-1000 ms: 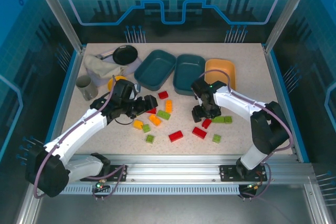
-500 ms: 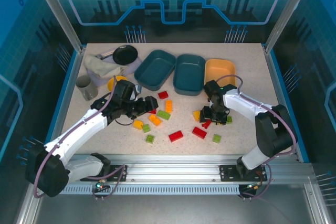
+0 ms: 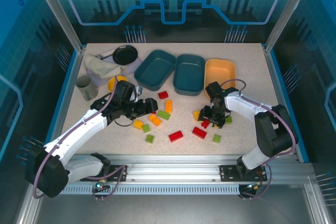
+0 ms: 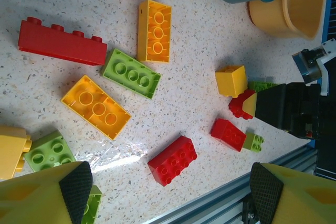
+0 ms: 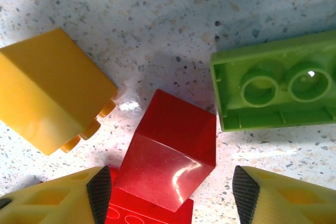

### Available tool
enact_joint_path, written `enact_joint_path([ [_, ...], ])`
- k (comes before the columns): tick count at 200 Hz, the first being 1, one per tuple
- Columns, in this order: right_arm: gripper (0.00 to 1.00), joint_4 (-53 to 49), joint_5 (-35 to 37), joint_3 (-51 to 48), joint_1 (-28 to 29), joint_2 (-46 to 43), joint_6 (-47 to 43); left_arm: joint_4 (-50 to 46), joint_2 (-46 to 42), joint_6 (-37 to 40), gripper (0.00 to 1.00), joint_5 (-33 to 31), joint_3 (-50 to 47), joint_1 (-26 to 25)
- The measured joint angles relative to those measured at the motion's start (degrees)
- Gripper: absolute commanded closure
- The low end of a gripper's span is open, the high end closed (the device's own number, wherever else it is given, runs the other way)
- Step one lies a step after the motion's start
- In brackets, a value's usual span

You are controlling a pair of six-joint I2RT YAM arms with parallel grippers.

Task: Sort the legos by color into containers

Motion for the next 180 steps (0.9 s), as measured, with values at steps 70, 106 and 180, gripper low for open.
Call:
enact_joint_path([
  [70,0.75,1.8,0.1,-0.3,-0.4,1.3,2.1,0.1,0.0,0.2,0.18,1.0,0.0,0.0],
  [106,0.85,0.3,2.0,0.6,0.2,-0.6,0.7,0.5,0.0,0.1,0.18,1.7,0.0,0.0],
  [180,0.89,-5.7,10.7,21.0,-6.0,0.2,-8.5,2.0,6.4,-2.5,0.19,1.4,10.4,0.0],
])
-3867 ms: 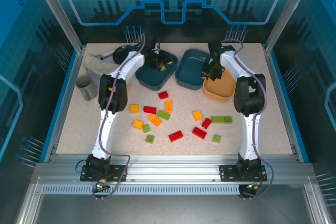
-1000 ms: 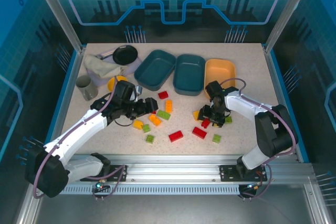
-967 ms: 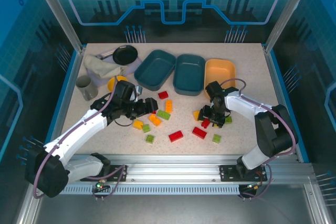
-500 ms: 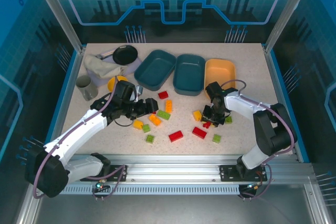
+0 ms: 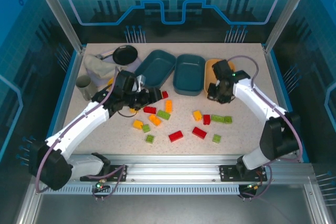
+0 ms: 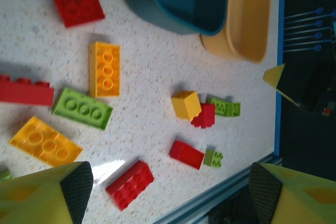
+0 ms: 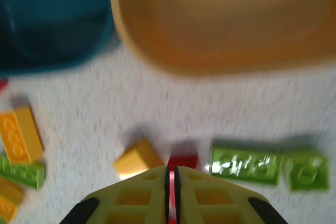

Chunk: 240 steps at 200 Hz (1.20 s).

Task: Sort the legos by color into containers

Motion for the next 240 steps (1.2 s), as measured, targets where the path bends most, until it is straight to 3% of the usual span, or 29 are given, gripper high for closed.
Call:
enact_joint_path([
  [25,0.87,0.3,0.3,9.5,-4.6,10.4,-2.9,0.0,4.7,-0.4,0.19,-0.9,4.1,0.0],
  [50,0.67,0.1,0.8,12.2,-5.3,15.0,-5.7,-0.5,6.6,-0.4,0.19,-1.8,5.4,0.0],
  [121,0.37,-1.3,-0.7,-12.1,8.0,-6.4,-9.2,-1.8,2.0,-0.8,0.19,-2.9,-0.7,0.0],
  [161,0.37,-0.4,-2.3,-17.0,9.3,-4.4,-8.7,-2.4,1.9,-0.8,0.19,-2.9,-1.9,0.0],
  [240,0.51,3.8,-2.0,-17.1,9.4,3.4,-8.9,-2.4,-1.3,-1.0,0.19,-3.0,-5.3,-0.4],
])
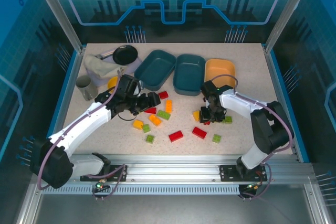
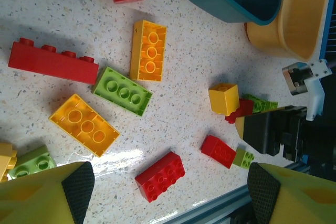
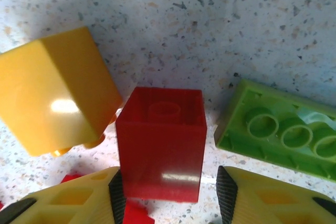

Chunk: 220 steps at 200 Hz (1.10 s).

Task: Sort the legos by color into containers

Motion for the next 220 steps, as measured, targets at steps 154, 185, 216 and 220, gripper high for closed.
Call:
enact_joint_path([
  [154,0.84,0.0,1.5,2.4,1.0,1.3,1.7,0.0,-1.1,-1.3,0.19,0.0,-1.1,-0.2],
  [185,0.85,-4.5,3.1,6.6,0.3,-5.2,1.9,0.0,-0.9,-1.3,0.19,0.0,-0.4,-0.2],
  [216,0.86,-5.2,3.4,16.1,-6.1,-4.4,0.8,0.5,1.4,-1.3,0.20,0.0,3.3,-0.5],
  [220,0.85,-5.2,3.4,17.6,-7.1,-3.3,0.4,0.7,1.9,-1.3,0.20,0.0,3.9,-0.5],
])
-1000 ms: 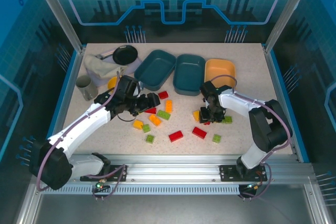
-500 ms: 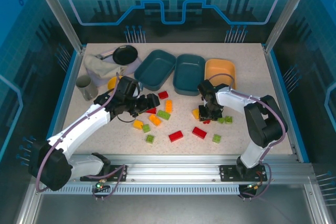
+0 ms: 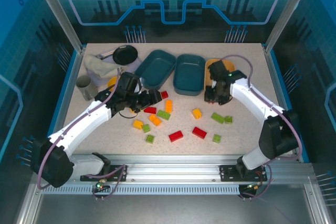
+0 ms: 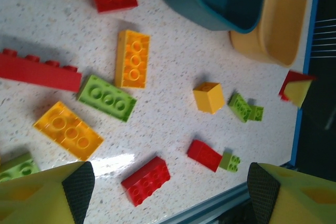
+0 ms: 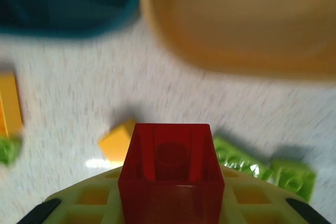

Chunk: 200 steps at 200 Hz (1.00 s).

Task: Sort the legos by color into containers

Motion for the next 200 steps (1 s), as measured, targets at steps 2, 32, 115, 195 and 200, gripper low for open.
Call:
enact_joint_path([
  [2,0.85,0.0,0.1,1.0,-0.6,0.6,0.0,0.0,0.2,0.0,0.20,0.0,0.2,0.0],
  [32,0.85,0.7,0.7,13.8,-6.9,13.7,-1.6,1.4,3.9,0.0,0.20,0.0,3.4,0.0],
  [115,0.40,-3.8,1.4,31.2,-10.8,36.5,-3.8,2.9,8.1,0.2,0.20,0.0,10.3,0.0],
  [195,0.36,0.2,3.4,18.4,-4.8,14.2,-6.1,-2.6,8.1,3.6,0.20,-3.9,14.4,0.2],
  [200,0.36,0.9,3.5,16.5,-3.3,11.3,-6.5,-3.5,8.0,3.6,0.20,-4.4,14.6,0.3],
])
